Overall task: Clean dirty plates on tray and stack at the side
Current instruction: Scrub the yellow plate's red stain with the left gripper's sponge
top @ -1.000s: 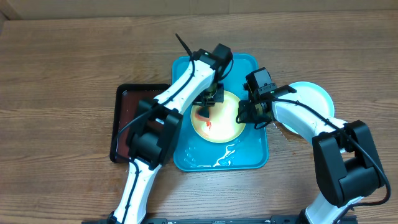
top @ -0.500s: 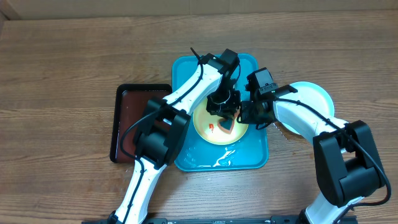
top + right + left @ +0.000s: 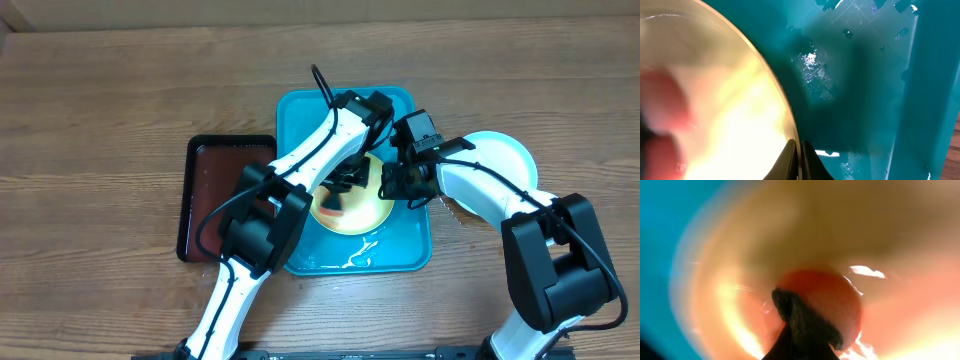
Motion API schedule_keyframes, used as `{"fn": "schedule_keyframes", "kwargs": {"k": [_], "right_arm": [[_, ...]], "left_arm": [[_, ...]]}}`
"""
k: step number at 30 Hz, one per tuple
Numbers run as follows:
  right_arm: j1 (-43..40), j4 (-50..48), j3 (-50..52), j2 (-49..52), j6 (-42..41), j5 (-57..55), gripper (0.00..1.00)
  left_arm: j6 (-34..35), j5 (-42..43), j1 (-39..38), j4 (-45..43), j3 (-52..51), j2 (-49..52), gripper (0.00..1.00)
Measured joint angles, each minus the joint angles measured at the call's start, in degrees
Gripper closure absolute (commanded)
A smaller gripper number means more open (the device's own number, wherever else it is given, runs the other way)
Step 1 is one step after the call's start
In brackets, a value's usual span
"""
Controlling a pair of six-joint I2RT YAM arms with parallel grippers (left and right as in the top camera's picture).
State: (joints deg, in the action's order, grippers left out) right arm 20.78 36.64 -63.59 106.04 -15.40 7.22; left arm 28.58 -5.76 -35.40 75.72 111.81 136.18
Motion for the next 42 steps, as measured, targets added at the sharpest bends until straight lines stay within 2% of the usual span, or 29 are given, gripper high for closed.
{"fn": "schedule_keyframes", "kwargs": {"k": [4,9,13,20,26,35,42], "right_arm": [[0.0,-0.2,0.0,0.0,0.0,0.0,0.96],[0.2,-1.0,-0.1,0.0,0.0,0.1,0.96],[0.2,-0.5,-0.1,0.0,-0.1,-0.3,0.96],[-0.2,0.1,-0.1,0.0,-3.1,-3.6,0.96],[0.0,0.2,-0.1,0.0,-6.8,-5.3,0.96],[0.2,2.0,-0.3,-0.2,-16.5,-11.3,0.96],[0.3,2.1,-0.3,-0.2,-18.7,-12.2,0.96]], "left_arm": [[1.3,-13.7,0.3,-1.1,-0.3,0.0,0.96],[1.3,-16.5,0.5,-2.3,-0.5,0.0,0.95],[-1.7,-11.0,1.1,-3.9,-0.4,0.0,0.96],[-5.2,9.8,4.3,-7.1,0.3,-0.3,0.96],[-5.3,22.5,1.8,-8.7,0.3,-0.2,0.96],[-4.1,24.9,0.5,-7.6,0.3,-0.1,0.96],[0.6,14.5,0.0,-3.7,0.3,-0.1,0.96]]}}
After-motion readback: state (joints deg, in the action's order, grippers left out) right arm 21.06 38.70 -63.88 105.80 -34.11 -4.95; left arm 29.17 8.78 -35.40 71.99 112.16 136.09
